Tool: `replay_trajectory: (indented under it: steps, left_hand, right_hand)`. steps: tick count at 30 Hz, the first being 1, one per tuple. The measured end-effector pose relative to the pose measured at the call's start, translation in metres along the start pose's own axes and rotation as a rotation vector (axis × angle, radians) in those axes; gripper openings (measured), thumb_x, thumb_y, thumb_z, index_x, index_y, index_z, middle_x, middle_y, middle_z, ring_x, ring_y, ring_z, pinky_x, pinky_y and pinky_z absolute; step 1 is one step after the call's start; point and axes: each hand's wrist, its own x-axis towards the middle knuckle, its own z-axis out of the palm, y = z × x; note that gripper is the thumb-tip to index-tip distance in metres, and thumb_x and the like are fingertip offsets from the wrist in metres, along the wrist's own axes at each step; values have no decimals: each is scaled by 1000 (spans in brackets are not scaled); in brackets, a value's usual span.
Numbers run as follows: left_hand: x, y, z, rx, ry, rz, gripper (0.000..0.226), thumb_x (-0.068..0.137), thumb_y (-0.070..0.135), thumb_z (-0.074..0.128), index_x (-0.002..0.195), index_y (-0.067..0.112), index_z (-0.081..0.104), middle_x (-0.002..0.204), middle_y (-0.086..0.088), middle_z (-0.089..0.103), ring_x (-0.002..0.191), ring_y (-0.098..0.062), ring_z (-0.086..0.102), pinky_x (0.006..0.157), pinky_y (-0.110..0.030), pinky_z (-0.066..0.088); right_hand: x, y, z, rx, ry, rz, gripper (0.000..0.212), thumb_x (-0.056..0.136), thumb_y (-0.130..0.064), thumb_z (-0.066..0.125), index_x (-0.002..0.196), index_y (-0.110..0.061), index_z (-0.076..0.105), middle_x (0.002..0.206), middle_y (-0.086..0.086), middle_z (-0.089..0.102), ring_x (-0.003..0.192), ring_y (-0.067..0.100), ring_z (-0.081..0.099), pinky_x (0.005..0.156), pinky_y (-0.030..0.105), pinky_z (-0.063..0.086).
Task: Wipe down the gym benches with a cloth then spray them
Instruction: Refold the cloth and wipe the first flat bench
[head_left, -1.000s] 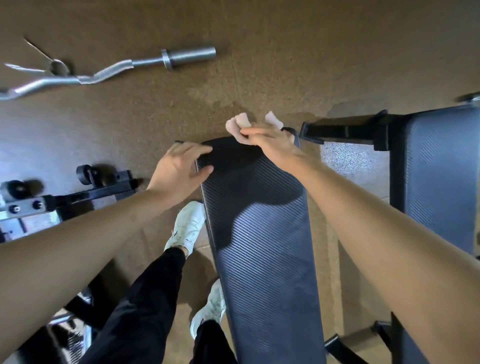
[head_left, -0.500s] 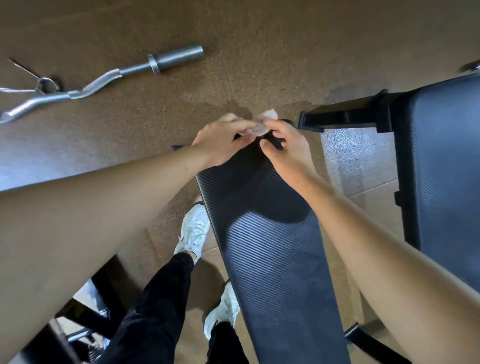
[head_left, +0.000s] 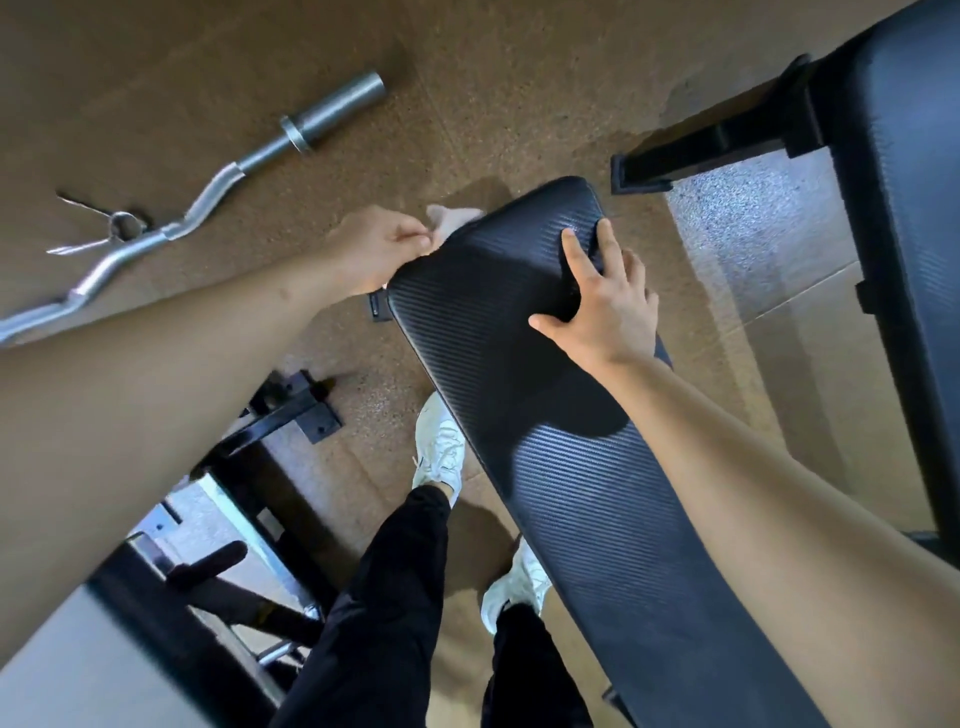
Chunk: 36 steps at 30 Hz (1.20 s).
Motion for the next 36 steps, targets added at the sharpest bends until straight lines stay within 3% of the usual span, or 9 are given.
replay_trajectory:
  steps: [3, 8, 13, 16, 22, 26, 29, 32, 36]
  left_hand:
    - [-17, -13, 5, -137, 39, -134, 22, 103, 34, 59, 115, 26, 75, 112, -3, 74, 104, -25, 68, 96, -43, 55]
    - [-44, -20, 30, -660, 188, -457, 10, 101, 33, 64, 99, 31, 73, 113, -2, 72, 96, -16, 73, 69, -30, 60]
    - [-72, -29, 61, -1016, 236, -626, 31, 94, 37, 72, 123, 26, 69, 117, -6, 75, 99, -22, 76, 66, -32, 61]
    - [-91, -28, 87, -1049, 193, -658, 35, 95, 38, 71, 126, 22, 69, 117, -8, 75, 97, -21, 76, 67, -32, 62]
    - [-132, -15, 146, -1116, 113, -692, 15, 102, 30, 63, 104, 17, 69, 99, -4, 72, 102, -23, 72, 95, -42, 58]
    - [-157, -9, 184, -1116, 95, -711, 27, 101, 27, 64, 121, 10, 68, 100, -7, 73, 105, -26, 73, 87, -39, 61]
    - [-174, -1, 206, -1151, 108, -705, 14, 103, 21, 59, 99, 9, 65, 97, -11, 69, 99, -25, 70, 87, -37, 60]
    - [-184, 3, 225, -1152, 129, -721, 8, 100, 17, 58, 102, 12, 63, 106, -13, 67, 103, -27, 68, 85, -36, 62]
    - [-196, -2, 251, -1126, 108, -734, 4, 96, 13, 58, 93, 11, 60, 90, -5, 63, 95, -24, 71, 77, -36, 63]
  right_hand:
    - [-1, 0, -1, 16, -16, -2, 102, 74, -65, 73, 156, -41, 19, 168, 0, 11, 146, 35, 26, 107, 55, 37]
    - [-2, 1, 0, 34, -35, -6, 101, 76, -65, 71, 156, -42, 14, 169, -2, 5, 148, 36, 21, 108, 56, 35]
    - [-2, 4, -1, 9, -57, -30, 101, 78, -65, 68, 157, -40, 11, 169, 0, 1, 149, 39, 19, 109, 58, 35]
    - [-5, 6, -4, -33, -55, -69, 95, 83, -64, 64, 158, -35, 13, 169, 4, 3, 148, 41, 20, 108, 59, 36]
    - [-57, 31, -3, 4, 50, -127, 77, 87, -53, 67, 151, -24, 36, 166, 7, 20, 138, 38, 34, 103, 54, 40]
    - [-138, 81, 22, 112, 67, -33, 77, 82, -51, 73, 148, -25, 42, 163, 7, 27, 132, 39, 39, 98, 54, 45]
    - [-211, 119, 50, 92, 40, 83, 76, 80, -51, 75, 145, -27, 43, 162, 8, 29, 131, 42, 40, 96, 57, 46]
    - [-277, 152, 78, 62, -74, 241, 78, 82, -53, 73, 148, -28, 39, 163, 8, 23, 136, 42, 34, 97, 58, 45]
    - [-343, 178, 113, 91, -205, 391, 86, 83, -51, 74, 153, -31, 27, 166, 7, 14, 143, 45, 24, 105, 62, 40]
